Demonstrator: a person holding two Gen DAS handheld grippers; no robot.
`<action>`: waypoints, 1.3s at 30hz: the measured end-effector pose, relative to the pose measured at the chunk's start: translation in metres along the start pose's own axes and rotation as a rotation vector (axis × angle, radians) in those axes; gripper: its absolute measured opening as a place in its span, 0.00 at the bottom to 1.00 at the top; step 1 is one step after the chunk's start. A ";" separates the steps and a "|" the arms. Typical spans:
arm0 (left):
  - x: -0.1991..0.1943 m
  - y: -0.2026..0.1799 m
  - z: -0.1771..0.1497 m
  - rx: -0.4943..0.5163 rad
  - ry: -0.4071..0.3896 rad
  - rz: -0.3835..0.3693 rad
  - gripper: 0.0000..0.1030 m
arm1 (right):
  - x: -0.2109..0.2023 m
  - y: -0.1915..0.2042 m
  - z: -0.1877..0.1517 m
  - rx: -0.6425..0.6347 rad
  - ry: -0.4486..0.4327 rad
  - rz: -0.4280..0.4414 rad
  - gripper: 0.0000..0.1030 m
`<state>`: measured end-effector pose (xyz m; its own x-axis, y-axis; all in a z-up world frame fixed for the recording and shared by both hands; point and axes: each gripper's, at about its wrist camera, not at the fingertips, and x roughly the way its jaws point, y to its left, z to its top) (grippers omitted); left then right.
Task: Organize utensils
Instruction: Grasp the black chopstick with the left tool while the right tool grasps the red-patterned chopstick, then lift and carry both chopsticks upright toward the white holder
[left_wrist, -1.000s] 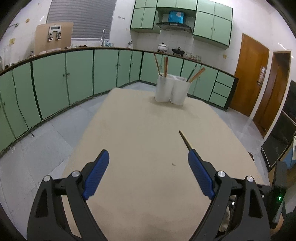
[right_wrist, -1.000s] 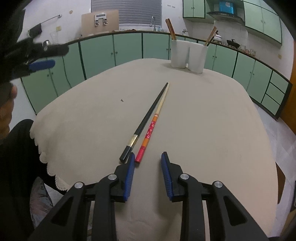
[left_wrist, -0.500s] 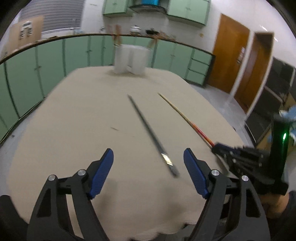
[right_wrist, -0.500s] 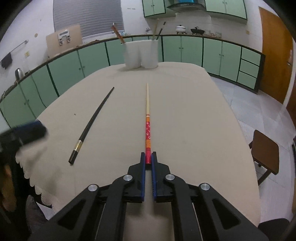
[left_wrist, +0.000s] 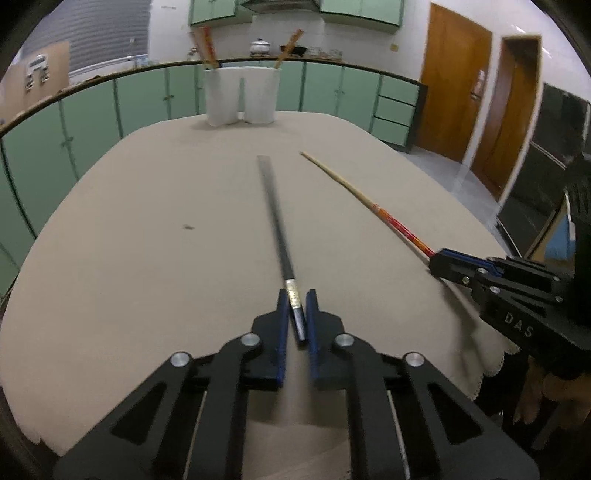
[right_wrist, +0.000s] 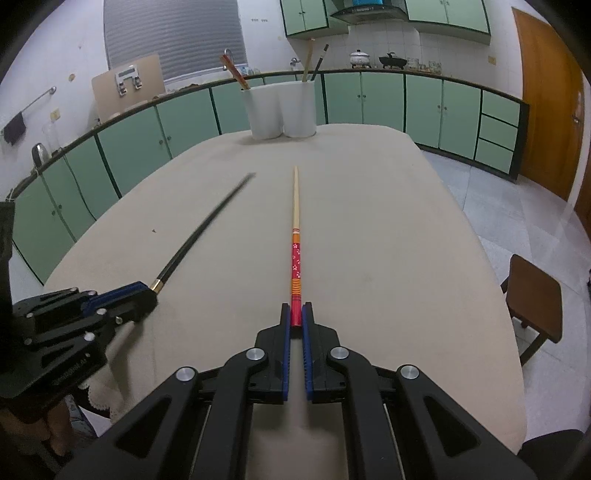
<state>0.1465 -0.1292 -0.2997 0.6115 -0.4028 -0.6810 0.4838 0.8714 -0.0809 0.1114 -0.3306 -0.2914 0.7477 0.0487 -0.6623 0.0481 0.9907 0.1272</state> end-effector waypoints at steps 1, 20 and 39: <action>-0.001 0.002 -0.001 -0.008 0.006 0.002 0.06 | 0.000 0.002 0.000 -0.006 0.001 0.002 0.06; -0.011 0.013 0.018 -0.041 0.040 -0.006 0.06 | -0.012 0.014 0.002 -0.040 0.006 0.011 0.06; -0.097 0.012 0.125 -0.027 -0.082 -0.002 0.06 | -0.082 0.024 0.110 -0.135 -0.102 0.081 0.06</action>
<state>0.1713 -0.1146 -0.1436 0.6600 -0.4253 -0.6193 0.4691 0.8772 -0.1024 0.1242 -0.3246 -0.1532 0.8089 0.1229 -0.5749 -0.0994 0.9924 0.0722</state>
